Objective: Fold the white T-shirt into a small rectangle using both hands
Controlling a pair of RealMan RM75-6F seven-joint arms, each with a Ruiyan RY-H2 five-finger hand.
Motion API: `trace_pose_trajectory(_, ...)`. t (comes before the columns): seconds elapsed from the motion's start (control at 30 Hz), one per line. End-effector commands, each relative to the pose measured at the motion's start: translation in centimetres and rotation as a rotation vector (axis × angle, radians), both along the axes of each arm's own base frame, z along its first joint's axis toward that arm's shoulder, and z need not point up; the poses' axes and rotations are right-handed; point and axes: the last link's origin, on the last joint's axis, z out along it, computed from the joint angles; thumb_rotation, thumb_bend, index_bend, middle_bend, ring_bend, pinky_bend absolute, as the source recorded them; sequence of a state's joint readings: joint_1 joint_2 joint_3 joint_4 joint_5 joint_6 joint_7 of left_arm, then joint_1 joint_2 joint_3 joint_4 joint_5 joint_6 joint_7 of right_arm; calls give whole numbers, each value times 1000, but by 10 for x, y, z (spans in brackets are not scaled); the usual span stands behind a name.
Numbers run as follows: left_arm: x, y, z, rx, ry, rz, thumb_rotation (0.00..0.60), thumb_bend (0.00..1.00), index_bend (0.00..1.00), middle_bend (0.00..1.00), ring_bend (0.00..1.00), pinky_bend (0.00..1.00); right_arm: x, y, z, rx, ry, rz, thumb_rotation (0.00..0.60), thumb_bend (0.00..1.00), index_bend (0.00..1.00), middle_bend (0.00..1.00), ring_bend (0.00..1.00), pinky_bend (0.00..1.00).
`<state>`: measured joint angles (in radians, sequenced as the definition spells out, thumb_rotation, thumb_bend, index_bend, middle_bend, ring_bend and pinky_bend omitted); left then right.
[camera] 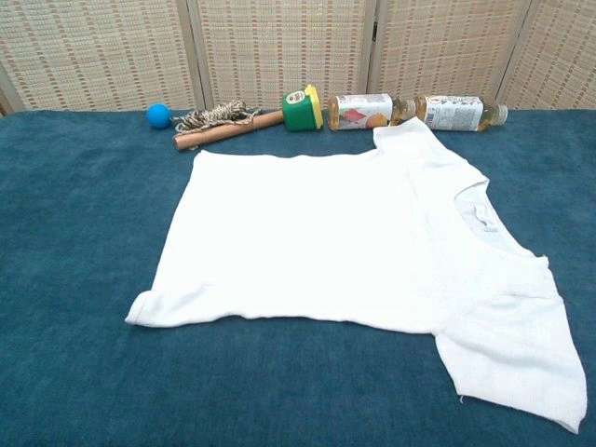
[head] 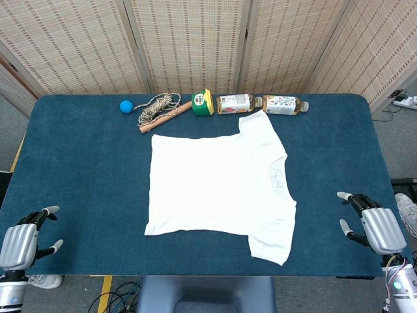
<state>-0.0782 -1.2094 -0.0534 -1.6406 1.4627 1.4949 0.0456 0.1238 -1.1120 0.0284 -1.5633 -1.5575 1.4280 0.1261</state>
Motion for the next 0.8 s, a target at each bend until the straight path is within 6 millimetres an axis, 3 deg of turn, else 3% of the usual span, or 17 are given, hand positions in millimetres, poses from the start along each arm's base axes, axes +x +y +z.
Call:
trace_pose_trajectory(0.03,0,0,0,-6,8,-9,600,53,287,437,343,417,1,0,1,-4,-1,3,600,412,209,354,273,402)
trace_pose_trajectory(0.43,12,2,-2,-94,-7,-133,600,52,298,437,353,420,5,2,12,-43,-7,40,600,412,209,354,273,402)
trace_pose_trajectory(0.57,24,10,-11,-174,0,-219,600,53,309,442,415,473,6,2,15,-53,-7,46,600,412,209,354,273,402)
trace_pose_trajectory(0.8,49,23,-33,-296,53,-384,600,52,351,542,502,598,7,1,19,-69,-10,53,600,412,209,354,274,402)
